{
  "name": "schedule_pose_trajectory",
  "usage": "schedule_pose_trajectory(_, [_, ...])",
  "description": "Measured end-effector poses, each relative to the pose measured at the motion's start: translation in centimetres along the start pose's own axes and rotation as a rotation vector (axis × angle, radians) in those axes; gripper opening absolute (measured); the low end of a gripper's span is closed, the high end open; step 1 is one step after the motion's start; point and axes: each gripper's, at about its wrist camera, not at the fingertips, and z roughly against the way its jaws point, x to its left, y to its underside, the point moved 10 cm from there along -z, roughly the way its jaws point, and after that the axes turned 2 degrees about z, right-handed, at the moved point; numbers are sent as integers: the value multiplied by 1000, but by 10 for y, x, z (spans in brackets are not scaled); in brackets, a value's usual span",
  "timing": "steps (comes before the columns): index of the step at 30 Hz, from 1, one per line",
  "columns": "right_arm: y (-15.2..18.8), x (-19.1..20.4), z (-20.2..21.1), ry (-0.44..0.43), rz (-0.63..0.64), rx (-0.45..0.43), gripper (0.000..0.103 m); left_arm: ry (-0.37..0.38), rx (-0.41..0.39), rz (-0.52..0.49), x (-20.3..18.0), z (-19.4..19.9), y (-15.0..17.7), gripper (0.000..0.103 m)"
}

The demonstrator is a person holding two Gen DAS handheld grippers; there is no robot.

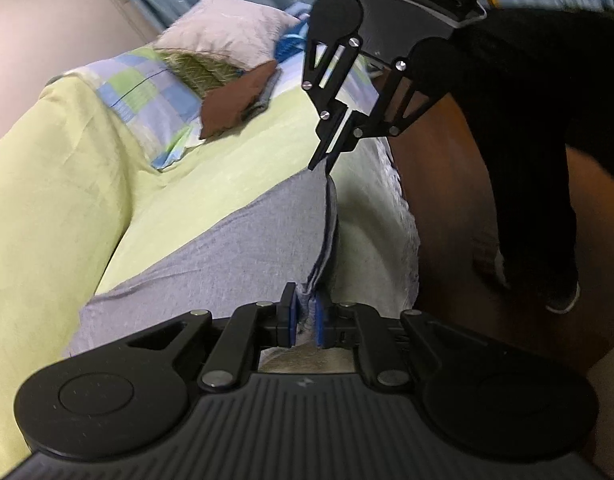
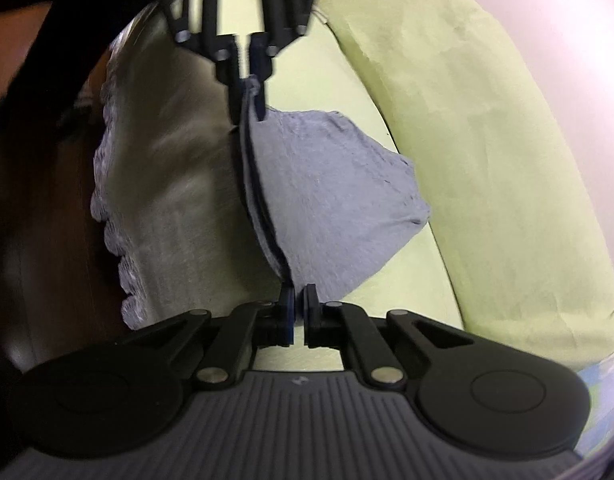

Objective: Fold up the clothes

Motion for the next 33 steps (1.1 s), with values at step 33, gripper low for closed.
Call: schedule_pose_trajectory(33, [-1,-206,-109,-762,-344,81,2,194,246,771,210,-61,1,16])
